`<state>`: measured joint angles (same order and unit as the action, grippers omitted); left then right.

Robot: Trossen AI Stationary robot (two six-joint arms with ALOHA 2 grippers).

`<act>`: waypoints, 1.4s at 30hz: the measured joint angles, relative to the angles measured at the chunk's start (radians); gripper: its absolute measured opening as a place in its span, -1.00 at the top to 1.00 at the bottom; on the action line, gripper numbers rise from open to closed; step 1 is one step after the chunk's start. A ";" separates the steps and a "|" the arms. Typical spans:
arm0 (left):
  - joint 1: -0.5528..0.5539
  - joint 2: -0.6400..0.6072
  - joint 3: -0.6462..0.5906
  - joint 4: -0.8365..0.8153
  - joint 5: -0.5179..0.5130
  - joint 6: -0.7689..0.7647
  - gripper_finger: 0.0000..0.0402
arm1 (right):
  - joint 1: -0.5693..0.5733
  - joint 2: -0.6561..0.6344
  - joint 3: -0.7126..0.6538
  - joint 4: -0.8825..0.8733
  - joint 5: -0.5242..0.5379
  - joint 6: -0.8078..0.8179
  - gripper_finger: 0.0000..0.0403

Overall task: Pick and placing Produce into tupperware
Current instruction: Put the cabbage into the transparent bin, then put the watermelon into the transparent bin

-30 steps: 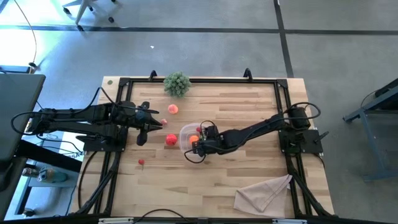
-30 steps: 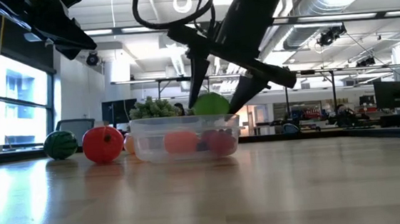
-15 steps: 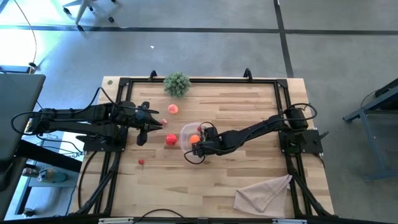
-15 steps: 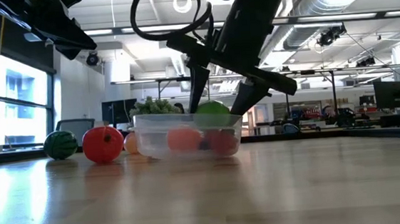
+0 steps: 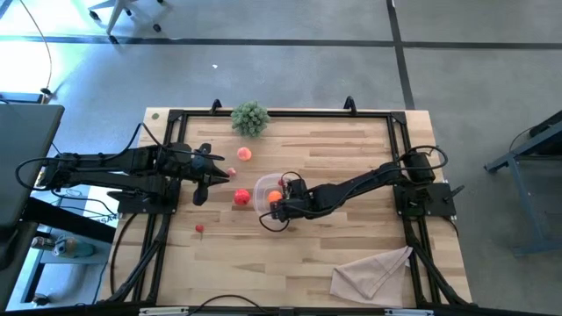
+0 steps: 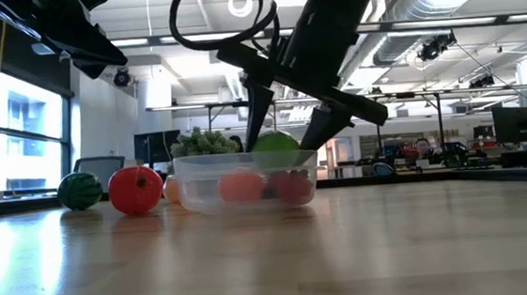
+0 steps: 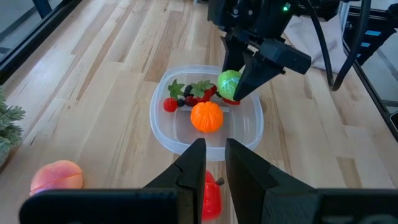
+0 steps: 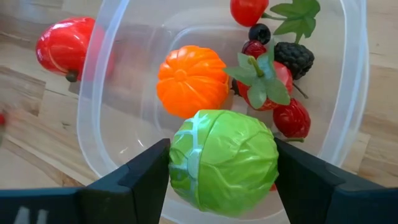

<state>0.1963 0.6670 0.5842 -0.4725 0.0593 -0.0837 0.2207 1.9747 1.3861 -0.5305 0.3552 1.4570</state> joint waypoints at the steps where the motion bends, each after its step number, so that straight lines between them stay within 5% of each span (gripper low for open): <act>1: 0.000 0.000 0.000 0.000 0.000 0.000 0.75 | 0.000 0.000 0.000 0.002 0.005 0.000 -0.19; 10: 0.000 0.000 0.000 0.000 0.000 0.000 0.75 | 0.000 0.000 0.000 0.004 0.011 -0.026 -0.42; 28: 0.000 0.000 0.000 0.000 0.000 0.000 0.75 | 0.000 -0.080 0.000 0.073 0.032 -0.098 -0.43; 38: 0.000 0.000 0.000 0.000 0.000 0.000 0.75 | -0.014 -0.266 0.002 -0.111 0.253 -0.689 -0.43; 42: 0.000 0.000 0.000 0.000 0.000 0.000 0.75 | -0.027 -0.279 0.001 -0.209 0.295 -0.777 -0.43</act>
<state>0.1961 0.6674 0.5842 -0.4726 0.0593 -0.0837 0.1934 1.6958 1.3874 -0.7395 0.6501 0.6802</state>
